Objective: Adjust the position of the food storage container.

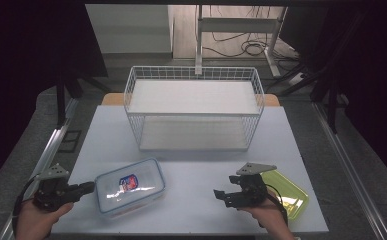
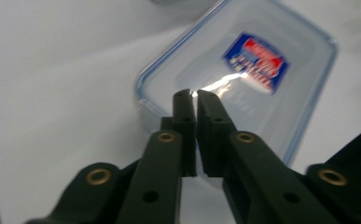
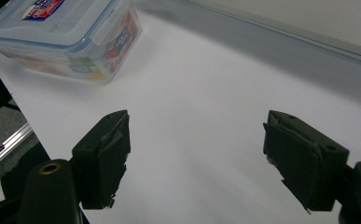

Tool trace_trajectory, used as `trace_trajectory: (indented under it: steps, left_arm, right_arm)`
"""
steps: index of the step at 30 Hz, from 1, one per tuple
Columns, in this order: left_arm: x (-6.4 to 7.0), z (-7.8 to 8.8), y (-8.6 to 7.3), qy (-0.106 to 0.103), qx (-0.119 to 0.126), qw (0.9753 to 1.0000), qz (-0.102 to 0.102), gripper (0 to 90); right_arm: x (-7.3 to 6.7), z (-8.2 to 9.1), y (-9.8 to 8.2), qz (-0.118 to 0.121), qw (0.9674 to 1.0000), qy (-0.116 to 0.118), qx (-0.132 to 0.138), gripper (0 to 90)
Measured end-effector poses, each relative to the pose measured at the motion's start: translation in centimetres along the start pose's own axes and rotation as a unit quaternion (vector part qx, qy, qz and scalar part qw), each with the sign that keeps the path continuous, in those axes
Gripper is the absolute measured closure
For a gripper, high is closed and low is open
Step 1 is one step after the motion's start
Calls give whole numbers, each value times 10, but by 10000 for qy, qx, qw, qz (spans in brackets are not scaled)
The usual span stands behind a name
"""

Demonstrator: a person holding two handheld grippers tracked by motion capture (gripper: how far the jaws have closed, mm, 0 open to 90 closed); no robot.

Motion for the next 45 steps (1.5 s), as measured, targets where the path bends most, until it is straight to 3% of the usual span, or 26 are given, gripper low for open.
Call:
trace_trajectory:
  steps: [2, 3, 7, 15, 21, 45]
  left_arm:
    - [-3, -1, -3, 113, -51, 9999, 19, 898]
    - [-9, -4, -11, 357, -187, 9992, 45, 900]
    - [-15, -13, -22, 525, -419, 9977, 95, 900]
    - [-9, -31, -32, 338, -688, 9970, 44, 900]
    - [-7, -34, -32, 297, -705, 9971, 30, 899]
    - [-7, -46, -22, 284, -729, 9969, -1, 900]
  right_arm:
    - [0, 0, 0, -1, 10000, -2, -8, 234]
    - [0, 0, 0, 0, 10000, 10, -19, 234]
    - [1, -2, -1, -13, 10000, 20, -39, 234]
    - [1, -1, -2, 19, 10000, -35, -46, 230]
    - [-1, -1, -1, -4, 10000, 48, -36, 230]
    - [-2, -1, -2, 32, 10000, 13, -72, 230]
Point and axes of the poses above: each handheld gripper's, and its own axes: z roughly backward along the jaws, y roughly out of its top, x roughly to its right, the point moved 8 cm from there along -z, roughly forward along the jaws, and after that the axes turned 12 degrees about y, right-handed, at the moved point
